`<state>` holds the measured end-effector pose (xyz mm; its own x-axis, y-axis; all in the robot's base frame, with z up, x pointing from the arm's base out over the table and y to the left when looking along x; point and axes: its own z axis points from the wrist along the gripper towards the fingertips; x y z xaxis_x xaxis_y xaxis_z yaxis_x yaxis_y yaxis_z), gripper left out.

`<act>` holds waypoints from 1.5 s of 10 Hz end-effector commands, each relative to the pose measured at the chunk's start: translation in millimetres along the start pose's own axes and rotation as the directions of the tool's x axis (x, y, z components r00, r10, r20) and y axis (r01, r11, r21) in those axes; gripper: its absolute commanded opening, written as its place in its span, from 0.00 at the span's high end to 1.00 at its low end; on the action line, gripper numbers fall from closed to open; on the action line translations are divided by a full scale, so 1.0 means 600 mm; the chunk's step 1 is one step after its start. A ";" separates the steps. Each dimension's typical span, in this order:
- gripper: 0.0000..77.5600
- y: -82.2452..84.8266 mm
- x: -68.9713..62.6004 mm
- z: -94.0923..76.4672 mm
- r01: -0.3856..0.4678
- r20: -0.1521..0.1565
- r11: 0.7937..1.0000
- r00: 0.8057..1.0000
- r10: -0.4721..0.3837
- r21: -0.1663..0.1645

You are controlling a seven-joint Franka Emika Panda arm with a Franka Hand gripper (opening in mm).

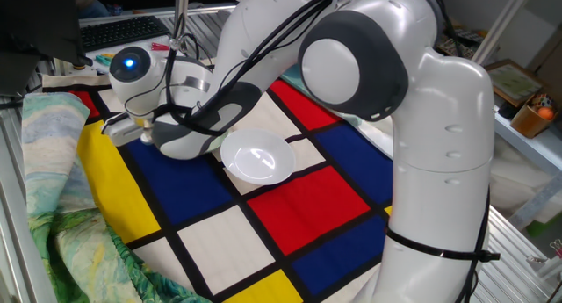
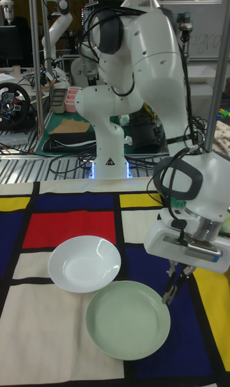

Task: Use a clamp

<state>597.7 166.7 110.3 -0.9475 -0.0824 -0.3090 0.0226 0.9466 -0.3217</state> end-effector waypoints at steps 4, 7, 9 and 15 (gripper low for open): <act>0.98 0.003 -0.002 0.006 0.026 0.023 0.999 0.999 -0.027 0.040; 0.98 0.004 -0.005 0.014 0.015 0.033 0.999 0.999 -0.017 0.048; 0.98 0.005 -0.006 0.017 0.015 0.040 0.998 0.999 -0.017 0.057; 0.98 0.006 -0.006 0.021 -0.011 0.062 0.996 0.998 0.006 0.083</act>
<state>604.0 166.6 97.8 -0.9308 -0.1100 -0.3485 0.0351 0.9223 -0.3848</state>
